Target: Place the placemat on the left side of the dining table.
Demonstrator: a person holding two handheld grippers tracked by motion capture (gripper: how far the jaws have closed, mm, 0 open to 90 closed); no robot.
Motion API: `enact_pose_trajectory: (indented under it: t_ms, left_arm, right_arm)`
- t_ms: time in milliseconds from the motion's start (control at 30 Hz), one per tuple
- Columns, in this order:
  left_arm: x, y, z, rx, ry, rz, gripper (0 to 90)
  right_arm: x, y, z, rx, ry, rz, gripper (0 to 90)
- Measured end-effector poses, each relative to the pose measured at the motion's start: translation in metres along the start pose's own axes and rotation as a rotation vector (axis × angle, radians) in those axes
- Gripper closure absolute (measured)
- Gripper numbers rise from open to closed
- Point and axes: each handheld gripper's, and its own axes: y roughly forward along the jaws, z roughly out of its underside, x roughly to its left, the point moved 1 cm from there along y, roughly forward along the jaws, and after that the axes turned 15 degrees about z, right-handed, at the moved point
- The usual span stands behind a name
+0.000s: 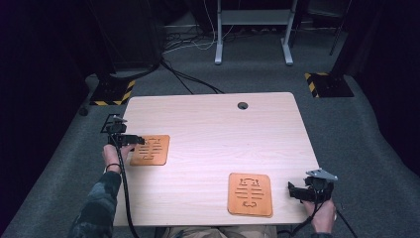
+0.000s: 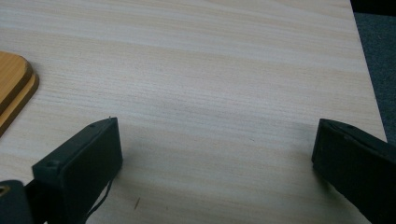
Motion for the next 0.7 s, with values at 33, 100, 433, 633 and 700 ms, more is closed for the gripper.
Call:
enact_pose_trajectory:
  t_ms: [33,100,433,633,700]
  left_arm:
    - [0.0,-0.001,0.001,-0.023,-0.001,0.014,15.7]
    - [-0.004,-0.002,0.006,-0.059,0.029,0.0,15.0]
    - [-0.021,-0.012,0.052,-0.164,0.159,0.041,11.4]
    - [-0.03,-0.023,0.084,-0.227,0.242,0.017,10.3]
    - [-0.031,-0.024,0.095,-0.231,0.255,0.009,10.1]
  right_arm:
    - [0.0,0.0,0.0,0.0,0.0,0.0,0.8]
    - [0.0,0.0,0.0,0.0,0.001,0.001,0.8]
    - [0.0,0.0,0.0,-0.001,0.002,0.002,0.8]
    - [0.0,0.0,0.0,-0.005,-0.001,0.001,0.8]
    - [0.0,0.0,0.0,-0.001,0.003,0.002,0.8]
